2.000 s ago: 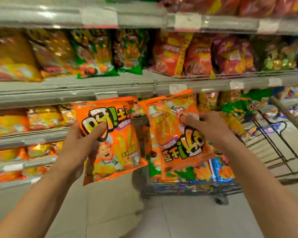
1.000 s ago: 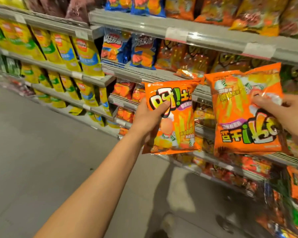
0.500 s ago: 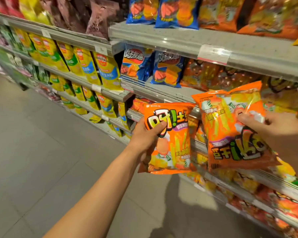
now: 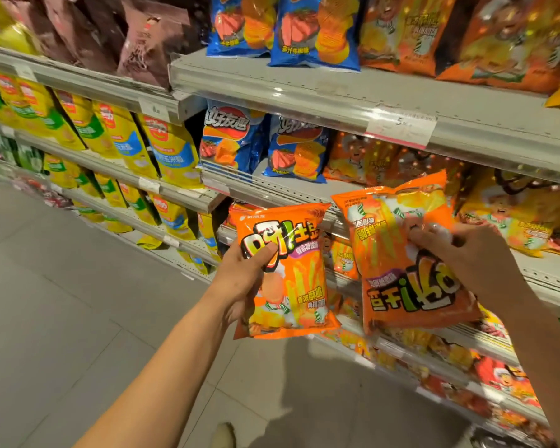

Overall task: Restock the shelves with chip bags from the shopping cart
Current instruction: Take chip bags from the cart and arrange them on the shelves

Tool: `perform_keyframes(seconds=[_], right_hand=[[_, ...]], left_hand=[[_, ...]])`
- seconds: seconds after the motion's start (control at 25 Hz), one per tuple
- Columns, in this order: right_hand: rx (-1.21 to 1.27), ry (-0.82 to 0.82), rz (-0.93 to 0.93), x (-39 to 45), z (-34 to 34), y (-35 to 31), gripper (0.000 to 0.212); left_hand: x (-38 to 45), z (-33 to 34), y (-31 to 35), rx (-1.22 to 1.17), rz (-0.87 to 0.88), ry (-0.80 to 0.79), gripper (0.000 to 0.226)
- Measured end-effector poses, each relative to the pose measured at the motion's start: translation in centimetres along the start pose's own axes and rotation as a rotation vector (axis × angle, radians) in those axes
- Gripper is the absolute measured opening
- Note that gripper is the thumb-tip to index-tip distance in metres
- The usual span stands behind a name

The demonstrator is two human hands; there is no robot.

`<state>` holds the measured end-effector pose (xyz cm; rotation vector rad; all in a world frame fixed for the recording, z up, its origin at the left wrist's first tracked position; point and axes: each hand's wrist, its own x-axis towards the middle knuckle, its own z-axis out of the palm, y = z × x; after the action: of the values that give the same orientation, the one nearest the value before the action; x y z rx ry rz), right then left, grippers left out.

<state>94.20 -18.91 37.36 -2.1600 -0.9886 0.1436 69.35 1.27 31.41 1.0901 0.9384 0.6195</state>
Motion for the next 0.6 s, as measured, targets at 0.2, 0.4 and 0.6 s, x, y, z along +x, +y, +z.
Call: perform_keyframes(seconds=[0.2,0.4,0.6], right_hand=[[-0.031,0.0,0.232,-1.6,1.8,-0.8,0.059],[-0.071,0.045,0.32,-3.1,1.9,-2.8,0.047],[-0.051,0.202,0.449,-4.4,0.5,-2.3,0.065]], left_hand=[[3.8,-1.8,0.0,-0.033,-0.066,-0.146,0.036],[8.0,-1.3,2.0,0.045,-0.046,-0.304,0.037],[10.5,2.5,5.0,0.125,-0.048,-0.517,0.027]])
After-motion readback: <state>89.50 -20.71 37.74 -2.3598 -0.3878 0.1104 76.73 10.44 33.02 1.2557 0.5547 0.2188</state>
